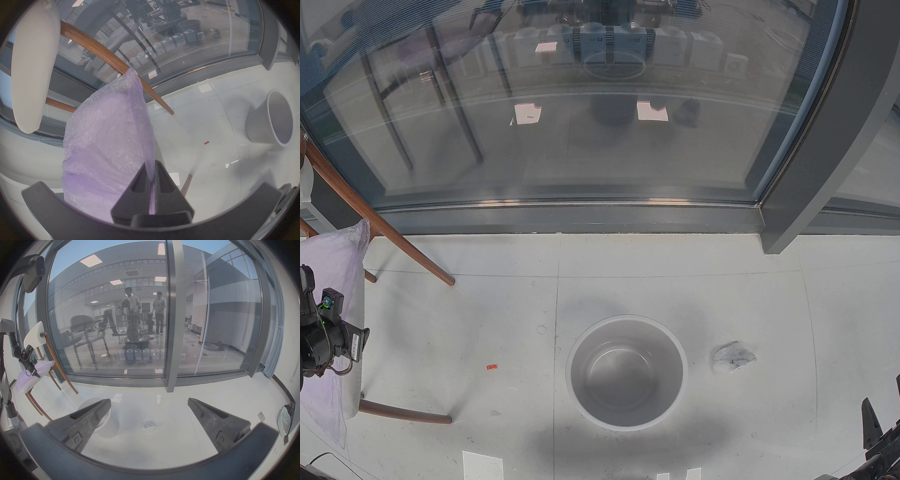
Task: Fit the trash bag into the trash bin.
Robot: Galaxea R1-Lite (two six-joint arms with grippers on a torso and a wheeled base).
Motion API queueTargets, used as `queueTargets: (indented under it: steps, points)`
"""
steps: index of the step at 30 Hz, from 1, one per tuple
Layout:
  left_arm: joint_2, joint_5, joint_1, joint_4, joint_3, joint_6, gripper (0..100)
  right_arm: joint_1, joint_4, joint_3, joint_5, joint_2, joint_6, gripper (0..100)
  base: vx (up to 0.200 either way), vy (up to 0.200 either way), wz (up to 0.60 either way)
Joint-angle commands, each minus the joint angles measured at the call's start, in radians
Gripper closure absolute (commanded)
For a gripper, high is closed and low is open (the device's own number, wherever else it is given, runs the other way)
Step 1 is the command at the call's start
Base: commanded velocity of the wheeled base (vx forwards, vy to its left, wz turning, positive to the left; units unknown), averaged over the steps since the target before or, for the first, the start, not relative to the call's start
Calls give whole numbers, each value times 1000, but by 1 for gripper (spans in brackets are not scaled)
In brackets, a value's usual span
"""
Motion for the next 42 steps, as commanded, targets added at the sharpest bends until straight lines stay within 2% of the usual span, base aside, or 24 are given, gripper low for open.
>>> queueTargets:
  steps: [1,10,11,16,17,18,19,20,24,28,29,30,34,41,42]
  points:
    - [19,-1,-1,-1,-6,0,100,2,0,18,-1,-7,0,0,0,0,0]
    - [-43,-21,13,-1,5,-13,100,2,0,18,-1,-7,1,0,0,0,0]
    - [-109,-67,31,-1,17,-16,100,2,0,18,-1,-7,1,0,0,0,0]
    - [-266,-159,51,26,63,-31,100,2,0,18,-1,-7,3,0,0,0,0]
    - [-321,-214,48,55,87,-40,100,2,0,18,-1,-7,3,0,0,0,0]
    - [-321,-214,48,55,87,-40,100,2,0,18,-1,-7,3,0,0,0,0]
    - [-373,-294,47,98,103,-49,100,2,0,18,-1,-7,3,0,0,0,0]
    - [-396,-340,42,121,109,-51,100,2,0,18,-1,-7,3,0,0,0,0]
    - [-410,-453,19,156,106,-52,100,3,0,18,-1,1,3,0,0,0,0]
    - [-404,-559,-65,153,94,-75,100,3,0,18,-1,2,3,0,0,0,0]
    - [-401,-579,-105,153,80,-103,100,5,0,18,-1,2,3,0,0,0,0]
    - [-401,-580,-110,153,78,-108,100,5,0,18,-1,2,3,0,0,0,0]
    - [-352,-613,-294,148,5,-218,100,3,0,18,-1,2,3,0,0,0,0]
    - [-221,-610,-575,102,-123,-335,100,3,0,18,-1,1,3,0,0,0,0]
    - [-197,-608,-642,82,-132,-365,100,3,0,18,-1,1,3,0,0,0,0]
